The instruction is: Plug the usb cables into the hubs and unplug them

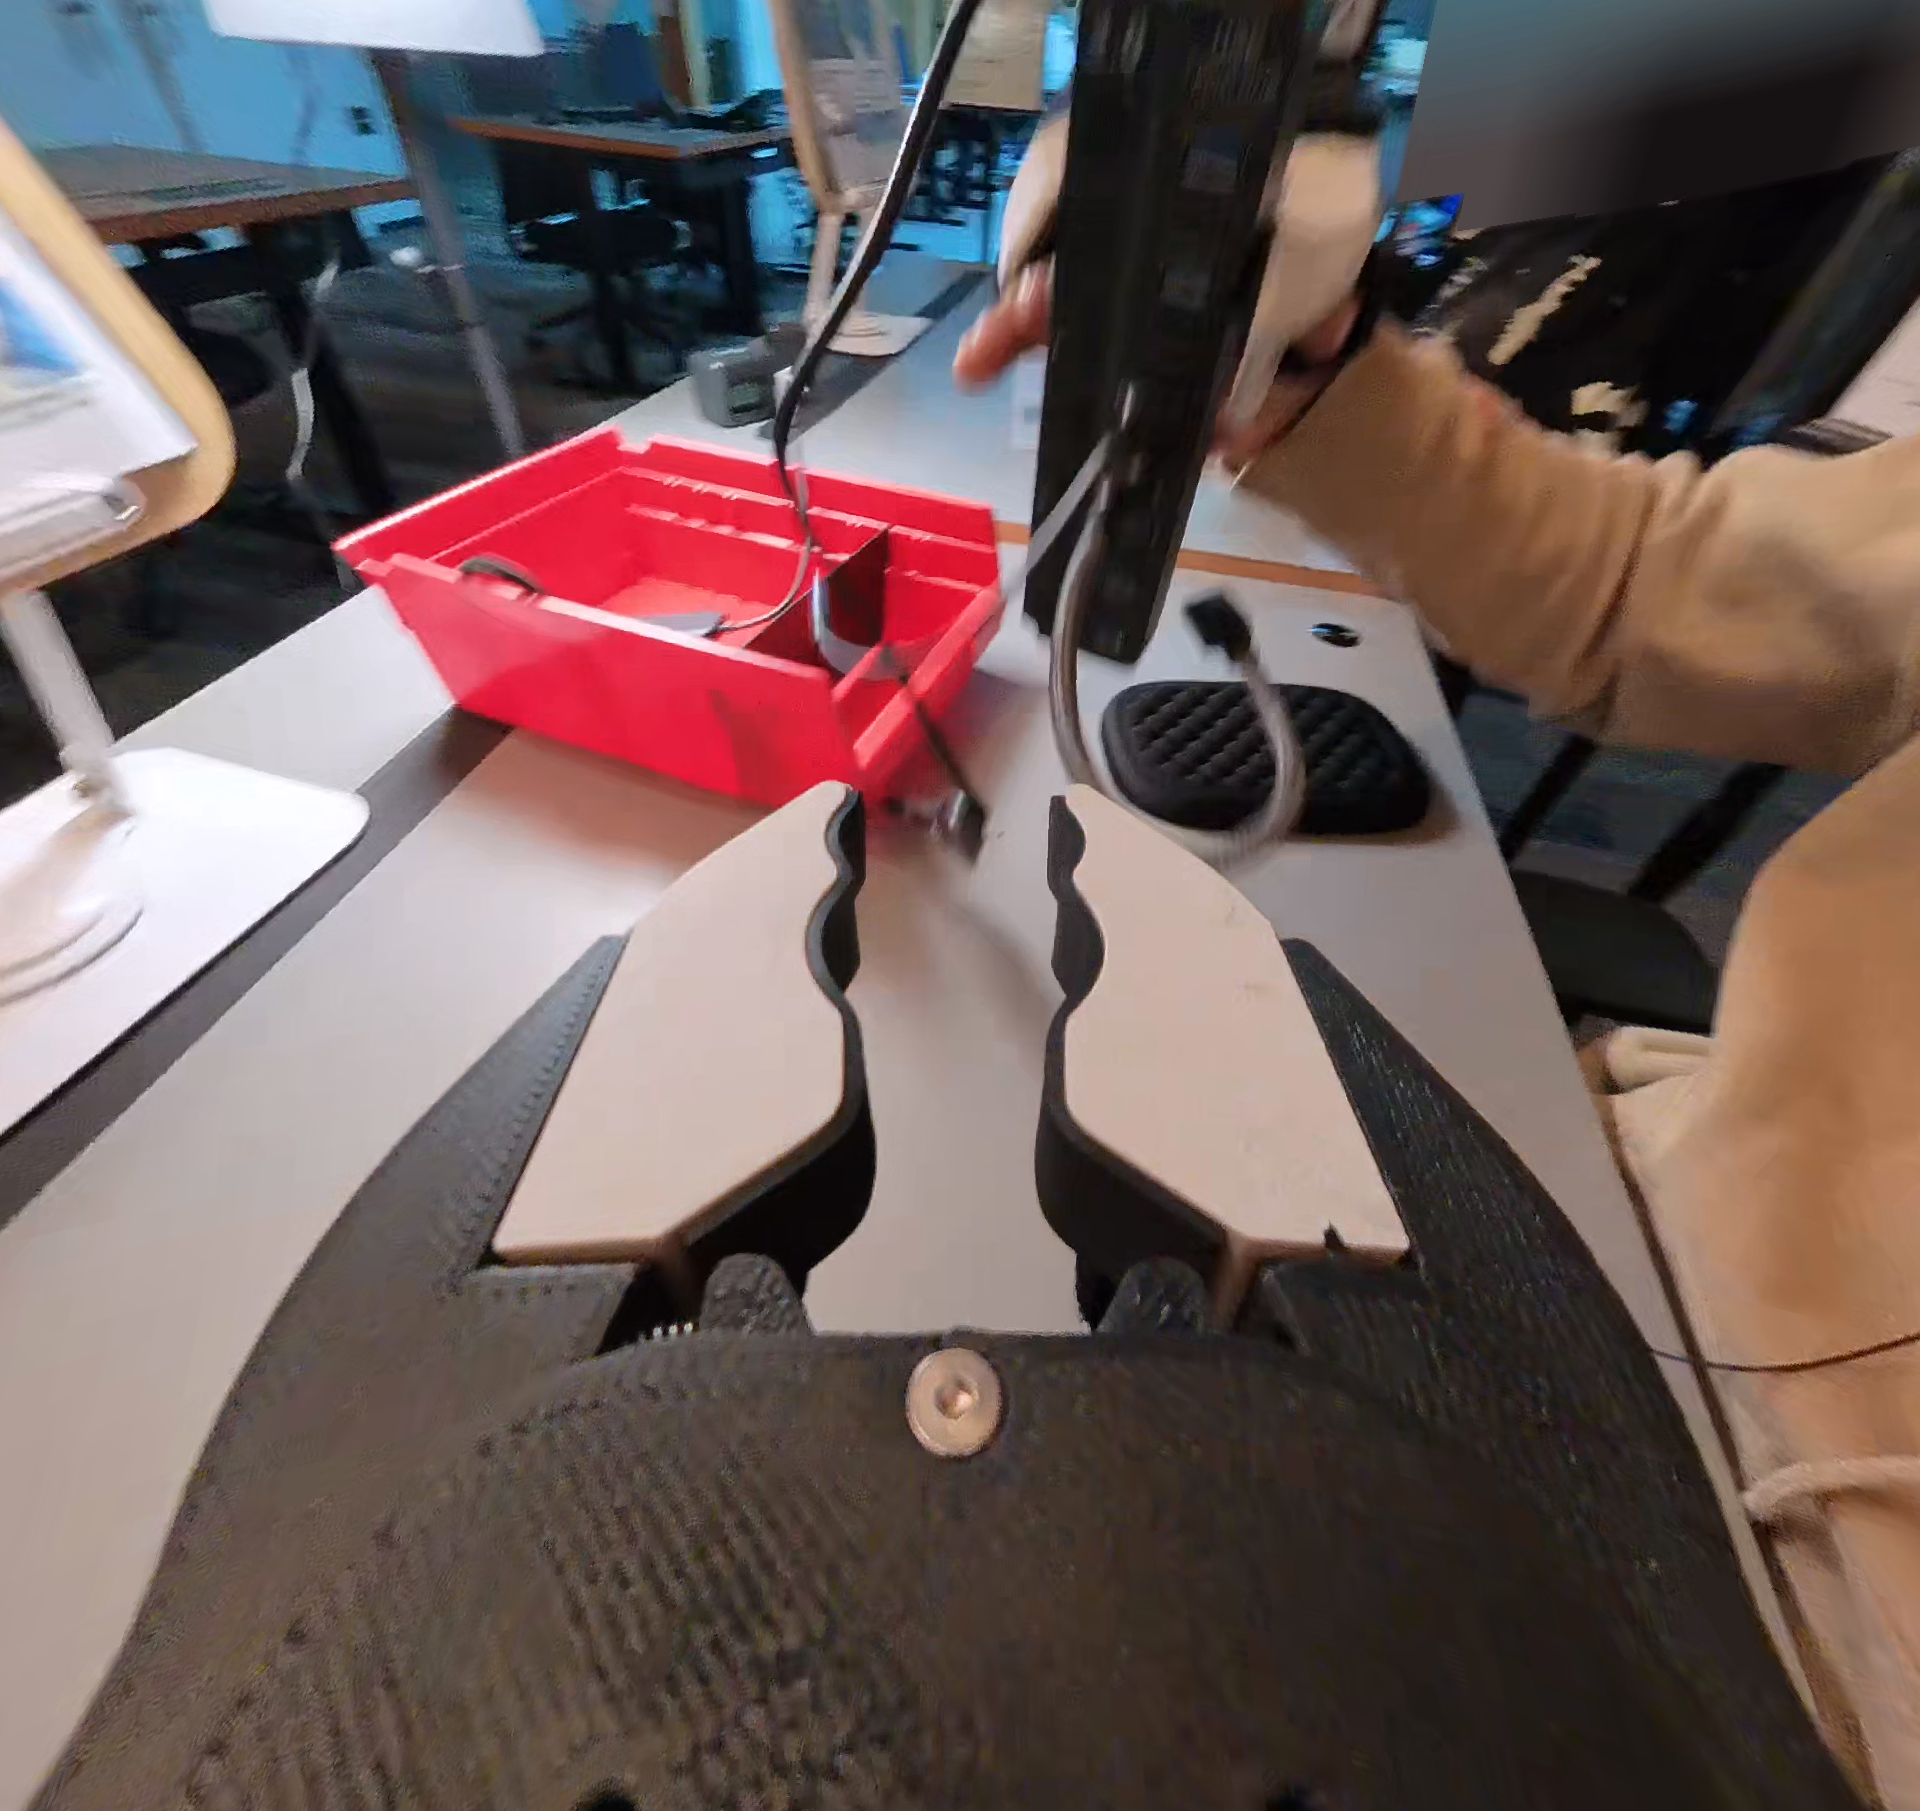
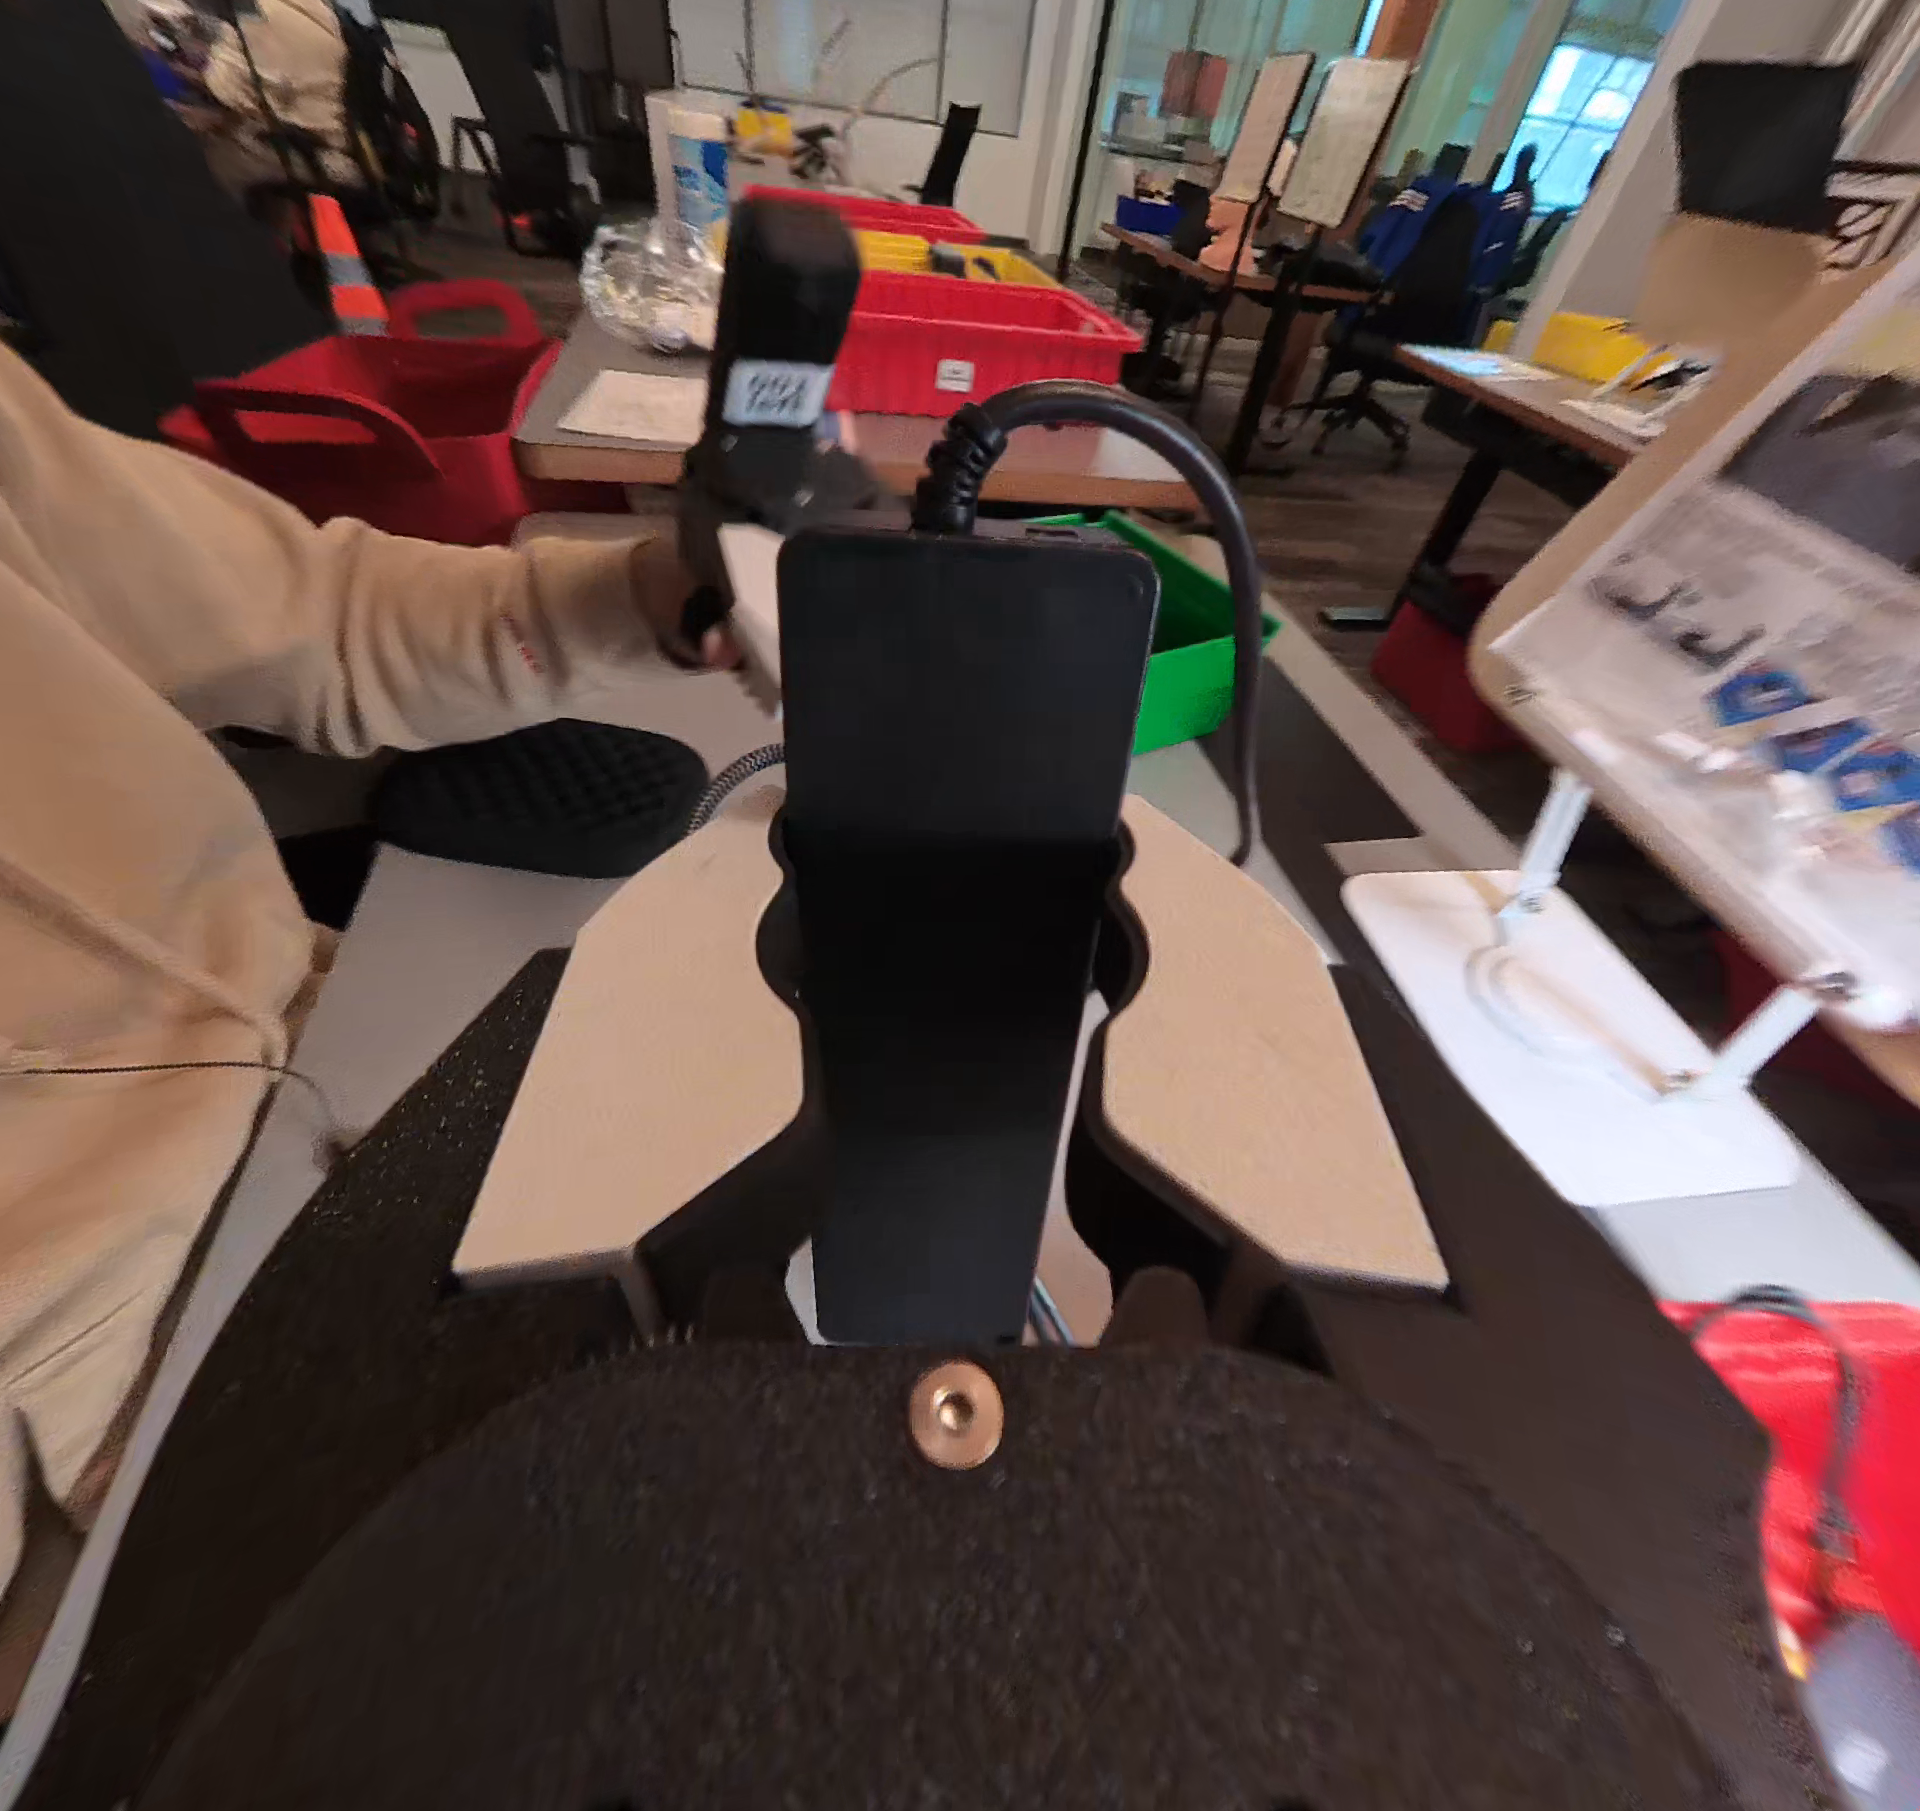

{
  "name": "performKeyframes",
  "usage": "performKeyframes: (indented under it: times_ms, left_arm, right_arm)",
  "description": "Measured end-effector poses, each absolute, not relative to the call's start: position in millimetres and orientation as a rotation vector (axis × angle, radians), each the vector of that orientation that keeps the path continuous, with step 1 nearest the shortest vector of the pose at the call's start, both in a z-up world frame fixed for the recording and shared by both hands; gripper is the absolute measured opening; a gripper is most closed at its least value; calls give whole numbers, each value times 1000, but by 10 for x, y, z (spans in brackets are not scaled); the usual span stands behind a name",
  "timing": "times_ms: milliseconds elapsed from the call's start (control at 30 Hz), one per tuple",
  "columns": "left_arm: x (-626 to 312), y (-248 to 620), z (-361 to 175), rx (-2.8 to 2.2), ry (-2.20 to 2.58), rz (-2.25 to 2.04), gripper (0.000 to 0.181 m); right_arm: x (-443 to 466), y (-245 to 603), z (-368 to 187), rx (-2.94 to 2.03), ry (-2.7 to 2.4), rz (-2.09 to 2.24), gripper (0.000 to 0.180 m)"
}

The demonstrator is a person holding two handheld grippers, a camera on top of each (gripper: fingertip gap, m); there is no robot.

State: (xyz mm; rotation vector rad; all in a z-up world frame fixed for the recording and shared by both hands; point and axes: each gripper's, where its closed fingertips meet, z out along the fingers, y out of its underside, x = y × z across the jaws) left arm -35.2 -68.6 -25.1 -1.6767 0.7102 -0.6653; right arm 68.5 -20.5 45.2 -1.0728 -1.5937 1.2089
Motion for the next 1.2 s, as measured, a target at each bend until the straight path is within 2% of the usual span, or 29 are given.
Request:
performKeyframes:
  times_ms: [267, 467, 600, 833, 1000, 1200]
  left_arm:
    - [-610, -982, -1108, -1817, 565, -709, 33]
    - [-675, -964, -1315, -1827, 509, -742, 31]
    - [-727, -953, -1352, -1820, 497, -713, 29]
    - [-832, -927, -1383, -1818, 463, -658, 26]
    - [-857, -902, -1469, -1846, 454, -646, 26]
    - [-841, -887, -1538, -1868, 467, -624, 26]
  right_arm:
    - [724, 593, 1401, -1107, -1459, 934, 54]
    - [784, 1373, 1494, -1224, -1308, 751, 55]
    - [869, 1916, 1122, -1350, -1229, 643, 55]
    - [1010, 2702, -201, -1731, -1147, 577, 54]
    - [1140, 3010, -872, -1967, -1073, 521, 55]
    - [1226, 3230, -1034, -2049, -994, 472, 57]
